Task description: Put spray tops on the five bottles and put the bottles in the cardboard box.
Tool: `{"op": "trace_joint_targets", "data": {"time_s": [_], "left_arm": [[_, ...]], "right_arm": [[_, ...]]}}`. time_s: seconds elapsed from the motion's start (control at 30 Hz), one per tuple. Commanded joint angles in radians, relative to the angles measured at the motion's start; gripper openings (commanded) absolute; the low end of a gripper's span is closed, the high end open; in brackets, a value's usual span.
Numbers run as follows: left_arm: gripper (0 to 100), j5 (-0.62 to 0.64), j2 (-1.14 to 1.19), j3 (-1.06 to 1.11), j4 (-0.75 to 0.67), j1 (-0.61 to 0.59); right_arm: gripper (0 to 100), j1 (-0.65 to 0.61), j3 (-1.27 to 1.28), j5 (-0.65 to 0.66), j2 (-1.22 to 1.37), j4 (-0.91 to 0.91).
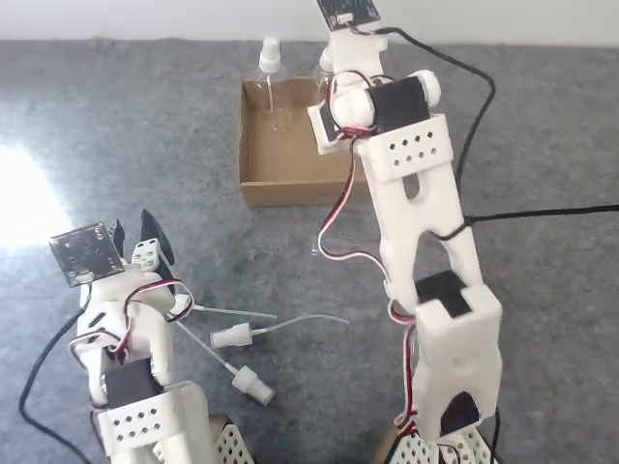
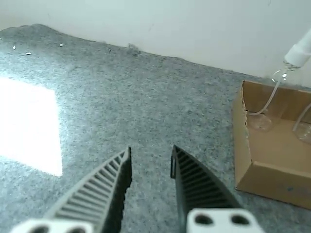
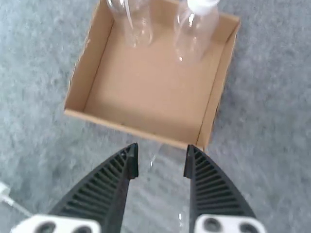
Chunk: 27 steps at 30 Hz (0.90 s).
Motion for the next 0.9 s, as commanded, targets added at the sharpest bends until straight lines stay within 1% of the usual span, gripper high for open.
{"op": "trace_joint_targets", "data": {"time_s": [0.0,0.53,0.73,0.87], "left_arm": [[12,-0.006,-0.005,-0.008,-0.028,-0.005],[12,-0.006,-0.005,-0.007,-0.029,-0.005],[12,-0.006,-0.005,-0.007,-0.029,-0.005],[12,-0.006,-0.005,-0.007,-0.029,-0.005]], "right_arm": [[12.8,0.007,0.163,-0.002,-0.191,0.042],[12.9,0.025,0.624,-0.005,-0.447,0.042],[20.3,0.045,0.836,-0.006,-0.521,0.041],[16.3,0.039,0.948,-0.006,-0.564,0.039]]}}
